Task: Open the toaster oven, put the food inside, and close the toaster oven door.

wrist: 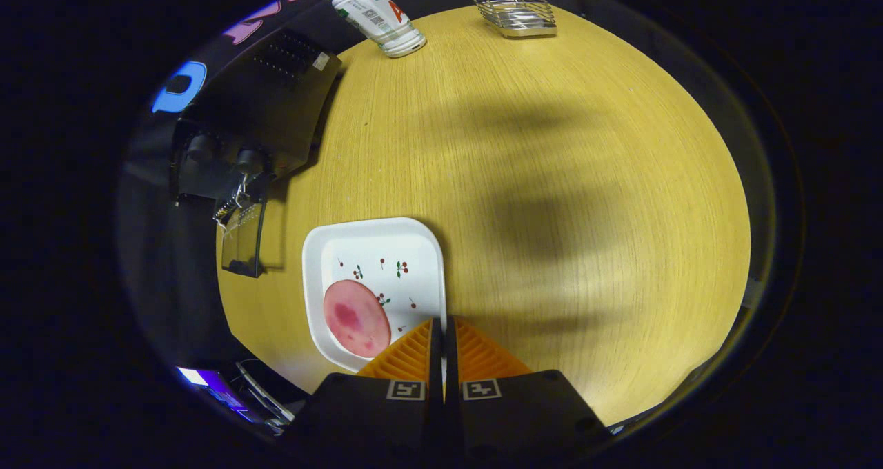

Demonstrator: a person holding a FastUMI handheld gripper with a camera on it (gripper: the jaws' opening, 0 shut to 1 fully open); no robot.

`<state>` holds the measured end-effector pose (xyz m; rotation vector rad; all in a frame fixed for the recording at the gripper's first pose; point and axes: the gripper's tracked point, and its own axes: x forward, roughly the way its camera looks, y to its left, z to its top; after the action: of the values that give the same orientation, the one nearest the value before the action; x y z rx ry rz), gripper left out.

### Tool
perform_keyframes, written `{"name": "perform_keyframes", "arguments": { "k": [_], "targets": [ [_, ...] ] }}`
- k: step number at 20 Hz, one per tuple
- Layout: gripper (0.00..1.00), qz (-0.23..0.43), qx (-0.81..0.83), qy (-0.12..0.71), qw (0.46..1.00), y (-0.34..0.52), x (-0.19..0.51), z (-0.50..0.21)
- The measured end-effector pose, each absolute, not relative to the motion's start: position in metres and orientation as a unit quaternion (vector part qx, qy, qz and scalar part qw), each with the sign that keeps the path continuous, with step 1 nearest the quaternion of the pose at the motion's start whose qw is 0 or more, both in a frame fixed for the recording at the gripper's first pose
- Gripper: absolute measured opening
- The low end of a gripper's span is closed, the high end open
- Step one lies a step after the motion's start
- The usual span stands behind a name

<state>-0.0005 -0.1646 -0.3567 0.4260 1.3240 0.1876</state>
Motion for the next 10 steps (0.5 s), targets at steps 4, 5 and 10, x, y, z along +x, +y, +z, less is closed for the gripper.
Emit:
{"name": "perform_keyframes", "arguments": {
  "k": [4,5,10],
  "targets": [
    [0.05,0.088,0.296,0.597,0.740,-0.148,-0.014,-0.358],
    [0.05,0.087,0.315,0.591,0.738,-0.145,-0.019,-0.356],
    [0.05,0.074,0.361,0.567,0.737,-0.136,-0.042,-0.343]
  ]
}}
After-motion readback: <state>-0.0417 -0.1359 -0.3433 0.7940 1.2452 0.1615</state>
